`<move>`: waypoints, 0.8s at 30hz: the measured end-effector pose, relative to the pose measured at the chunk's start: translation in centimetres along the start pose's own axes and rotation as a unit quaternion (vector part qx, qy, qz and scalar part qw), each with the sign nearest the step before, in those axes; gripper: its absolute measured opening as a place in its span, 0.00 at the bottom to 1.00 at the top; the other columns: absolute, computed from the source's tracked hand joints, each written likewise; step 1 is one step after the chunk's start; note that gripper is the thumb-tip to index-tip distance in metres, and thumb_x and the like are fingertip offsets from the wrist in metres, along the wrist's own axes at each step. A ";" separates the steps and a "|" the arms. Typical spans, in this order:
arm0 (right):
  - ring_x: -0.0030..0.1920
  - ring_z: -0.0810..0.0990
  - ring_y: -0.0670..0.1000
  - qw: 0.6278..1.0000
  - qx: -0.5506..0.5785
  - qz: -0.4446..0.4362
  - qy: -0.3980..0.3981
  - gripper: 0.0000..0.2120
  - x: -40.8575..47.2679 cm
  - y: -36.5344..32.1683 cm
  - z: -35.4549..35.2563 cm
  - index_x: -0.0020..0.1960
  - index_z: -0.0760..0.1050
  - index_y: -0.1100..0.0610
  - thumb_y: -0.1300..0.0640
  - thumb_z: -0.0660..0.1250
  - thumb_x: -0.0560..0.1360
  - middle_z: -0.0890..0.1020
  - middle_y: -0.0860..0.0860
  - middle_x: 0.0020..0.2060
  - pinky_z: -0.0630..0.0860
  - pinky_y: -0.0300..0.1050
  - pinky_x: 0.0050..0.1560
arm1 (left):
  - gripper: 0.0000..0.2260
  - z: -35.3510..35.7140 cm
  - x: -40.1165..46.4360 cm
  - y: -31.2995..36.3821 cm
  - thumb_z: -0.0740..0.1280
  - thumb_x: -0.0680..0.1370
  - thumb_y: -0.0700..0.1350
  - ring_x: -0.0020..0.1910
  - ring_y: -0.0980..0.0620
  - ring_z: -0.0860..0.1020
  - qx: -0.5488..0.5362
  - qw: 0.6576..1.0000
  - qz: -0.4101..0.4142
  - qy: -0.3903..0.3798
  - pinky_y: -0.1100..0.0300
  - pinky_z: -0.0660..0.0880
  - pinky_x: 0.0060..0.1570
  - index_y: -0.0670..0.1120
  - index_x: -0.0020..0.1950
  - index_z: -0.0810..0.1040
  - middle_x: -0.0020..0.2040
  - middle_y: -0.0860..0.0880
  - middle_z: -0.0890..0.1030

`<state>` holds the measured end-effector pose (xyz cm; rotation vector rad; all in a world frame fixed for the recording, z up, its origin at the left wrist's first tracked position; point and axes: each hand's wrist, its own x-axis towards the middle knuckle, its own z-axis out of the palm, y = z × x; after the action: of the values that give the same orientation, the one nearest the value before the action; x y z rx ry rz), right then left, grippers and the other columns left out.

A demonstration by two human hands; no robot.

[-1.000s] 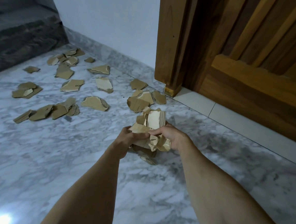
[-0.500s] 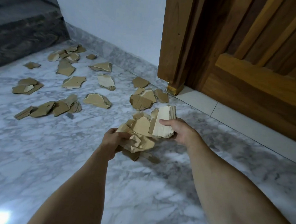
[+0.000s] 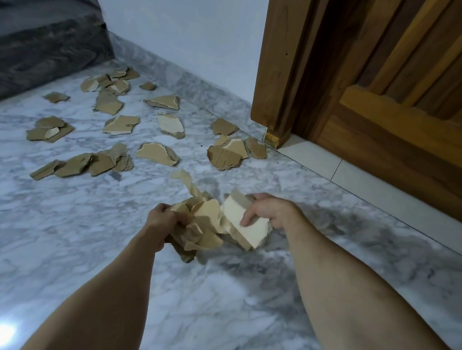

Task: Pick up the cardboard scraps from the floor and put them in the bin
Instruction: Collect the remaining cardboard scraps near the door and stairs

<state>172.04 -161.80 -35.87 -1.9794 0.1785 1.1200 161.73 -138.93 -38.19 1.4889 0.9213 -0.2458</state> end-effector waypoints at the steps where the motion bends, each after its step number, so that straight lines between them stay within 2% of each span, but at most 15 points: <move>1: 0.63 0.77 0.60 0.999 -0.046 0.015 -0.015 0.52 0.0 0.0 0.9 0.73 0.67 0.52 0.64 0.81 0.52 0.74 0.55 0.69 0.78 0.55 0.60 | 0.21 -0.3 0.1 -0.1 0.73 0.69 0.32 0.40 0.38 0.79 0.012 1.000 0.004 0.005 0.47 0.80 0.38 0.38 0.60 0.74 0.48 0.37 0.78; 3: 0.60 0.79 0.60 0.988 -0.153 0.010 -0.025 0.47 0.2 0.5 2.8 0.72 0.66 0.50 0.64 0.82 0.58 0.74 0.54 0.68 0.79 0.57 0.58 | 0.21 -0.7 0.3 -0.1 0.73 0.69 0.32 0.43 0.36 0.80 0.031 0.999 0.008 0.017 0.43 0.81 0.40 0.39 0.60 0.74 0.51 0.35 0.78; 6: 0.59 0.77 0.58 0.953 -0.301 -0.019 0.031 0.40 0.1 0.9 5.0 0.68 0.66 0.49 0.59 0.82 0.61 0.75 0.51 0.62 0.77 0.56 0.59 | 0.21 -0.9 0.3 0.1 0.74 0.68 0.33 0.49 0.32 0.81 0.067 0.997 0.019 0.028 0.38 0.81 0.44 0.42 0.59 0.75 0.53 0.36 0.78; 11: 0.57 0.79 0.58 0.919 -0.376 -0.045 0.107 0.31 0.2 0.7 6.1 0.62 0.75 0.58 0.56 0.83 0.62 0.78 0.56 0.58 0.79 0.52 0.55 | 0.21 -0.9 0.5 0.7 0.75 0.66 0.36 0.50 0.32 0.80 0.085 0.995 0.027 0.035 0.42 0.81 0.40 0.45 0.57 0.75 0.52 0.38 0.78; 13: 0.57 0.80 0.59 0.918 -0.378 -0.045 0.113 0.30 0.4 0.5 5.9 0.62 0.75 0.58 0.56 0.82 0.63 0.79 0.56 0.57 0.79 0.51 0.53 | 0.22 -0.9 0.7 1.2 0.75 0.66 0.37 0.49 0.33 0.80 0.094 0.995 0.030 0.029 0.47 0.80 0.37 0.45 0.57 0.75 0.52 0.39 0.78; 16: 0.58 0.78 0.59 0.933 -0.346 -0.035 0.097 0.30 0.8 -0.3 5.2 0.65 0.72 0.56 0.58 0.78 0.66 0.78 0.55 0.60 0.78 0.54 0.58 | 0.21 -1.0 1.1 2.1 0.74 0.65 0.37 0.49 0.35 0.80 0.096 0.994 0.040 0.026 0.50 0.78 0.34 0.45 0.56 0.75 0.51 0.40 0.78; 18: 0.61 0.76 0.59 0.949 -0.293 -0.046 0.107 0.29 1.0 -1.1 4.5 0.69 0.68 0.56 0.61 0.74 0.71 0.75 0.55 0.63 0.76 0.54 0.59 | 0.21 -1.3 1.9 2.7 0.74 0.63 0.39 0.49 0.34 0.81 0.094 0.994 0.048 0.031 0.46 0.81 0.37 0.44 0.55 0.75 0.50 0.39 0.79; 20: 0.59 0.75 0.59 0.961 -0.232 -0.066 0.137 0.25 1.2 -2.4 3.8 0.68 0.66 0.56 0.62 0.69 0.73 0.74 0.57 0.62 0.75 0.54 0.57 | 0.21 -1.8 3.0 3.3 0.74 0.63 0.40 0.49 0.35 0.81 0.094 0.994 0.046 0.039 0.40 0.82 0.43 0.44 0.55 0.76 0.51 0.39 0.80; 22: 0.56 0.75 0.59 0.965 -0.187 -0.076 0.166 0.23 1.3 -4.3 3.1 0.66 0.66 0.57 0.63 0.68 0.74 0.75 0.58 0.61 0.75 0.52 0.54 | 0.19 -2.3 3.9 4.1 0.73 0.64 0.39 0.49 0.35 0.80 0.092 0.994 0.041 0.038 0.38 0.82 0.45 0.44 0.54 0.76 0.50 0.40 0.80; 24: 0.60 0.74 0.59 0.968 -0.161 -0.072 0.181 0.25 1.6 -6.8 2.6 0.69 0.65 0.58 0.64 0.69 0.75 0.74 0.58 0.64 0.73 0.49 0.53 | 0.18 -2.7 4.7 5.4 0.73 0.65 0.38 0.49 0.36 0.80 0.084 0.995 0.043 0.030 0.38 0.82 0.46 0.44 0.54 0.76 0.49 0.40 0.80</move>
<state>174.60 -155.19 -33.67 -2.4363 0.0426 0.7185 167.35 -133.92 -36.84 1.6962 0.8997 -0.2200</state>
